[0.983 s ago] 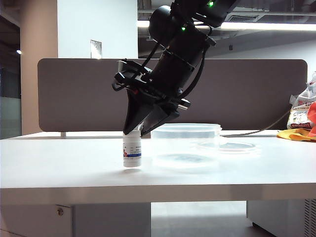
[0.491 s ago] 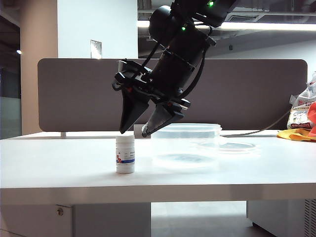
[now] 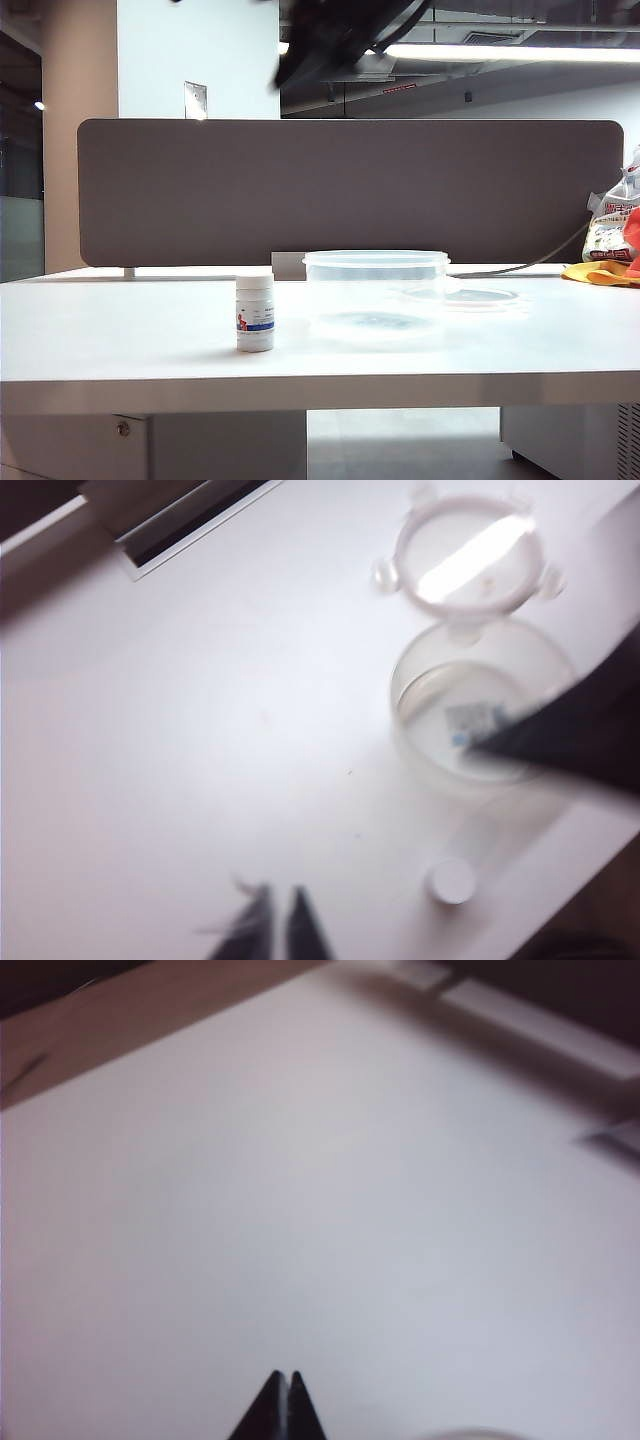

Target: Remove the lid of the round box, pick up the small white medicine bottle inside, and place it on the table.

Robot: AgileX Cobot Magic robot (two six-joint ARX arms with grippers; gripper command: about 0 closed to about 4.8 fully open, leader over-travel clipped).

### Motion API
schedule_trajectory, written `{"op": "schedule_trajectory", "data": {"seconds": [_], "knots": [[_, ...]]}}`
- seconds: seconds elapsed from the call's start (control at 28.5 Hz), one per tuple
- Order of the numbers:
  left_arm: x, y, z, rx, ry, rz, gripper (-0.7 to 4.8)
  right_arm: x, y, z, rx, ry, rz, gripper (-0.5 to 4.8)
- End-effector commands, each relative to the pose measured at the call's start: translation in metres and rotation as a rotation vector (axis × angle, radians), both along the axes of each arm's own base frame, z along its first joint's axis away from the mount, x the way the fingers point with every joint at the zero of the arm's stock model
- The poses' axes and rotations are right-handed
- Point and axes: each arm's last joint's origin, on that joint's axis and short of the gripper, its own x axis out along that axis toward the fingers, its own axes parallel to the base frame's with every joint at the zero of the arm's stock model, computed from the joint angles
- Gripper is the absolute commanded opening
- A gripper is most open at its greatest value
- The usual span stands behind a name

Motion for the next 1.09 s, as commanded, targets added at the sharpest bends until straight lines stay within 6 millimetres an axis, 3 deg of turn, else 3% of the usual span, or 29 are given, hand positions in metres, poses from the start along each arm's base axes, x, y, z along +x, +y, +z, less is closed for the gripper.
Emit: {"op": "schedule_trajectory", "data": {"seconds": [0.04,0.18,0.32,0.39,0.53,0.56,0.63,0.77,0.95,1.09], "knots": [[0.007,0.032,0.006,-0.178,0.026,-0.007,0.14,-0.001,-0.04,0.026,0.004,-0.028,-0.12,0.06],[0.016,0.059,0.005,-0.193,-0.004,0.076,0.14,-0.001,-0.088,0.029,-0.054,0.069,-0.24,-0.01],[0.035,0.081,-0.007,-0.21,-0.09,0.148,0.14,-0.003,-0.129,0.018,-0.049,0.128,-0.318,-0.01],[0.043,0.09,-0.023,-0.221,-0.084,0.187,0.14,-0.008,-0.145,0.011,-0.046,0.139,-0.361,-0.01],[0.051,0.093,-0.08,-0.286,0.015,0.19,0.14,-0.026,-0.168,-0.013,0.034,0.163,-0.396,-0.01],[0.046,0.091,-0.101,-0.305,0.044,0.185,0.14,-0.035,-0.17,-0.022,0.042,0.163,-0.402,-0.01],[0.031,0.084,-0.123,-0.322,0.05,0.169,0.14,-0.049,-0.173,-0.035,0.038,0.164,-0.408,-0.01],[-0.004,0.077,-0.143,-0.34,-0.02,0.162,0.14,-0.071,-0.177,-0.056,0.061,0.15,-0.419,-0.01],[-0.073,0.068,-0.17,-0.343,-0.204,0.151,0.14,-0.106,-0.184,-0.102,0.105,0.119,-0.466,-0.01],[-0.113,0.074,-0.202,-0.353,-0.259,0.213,0.14,-0.128,-0.189,-0.135,0.094,0.115,-0.495,-0.01]]}}
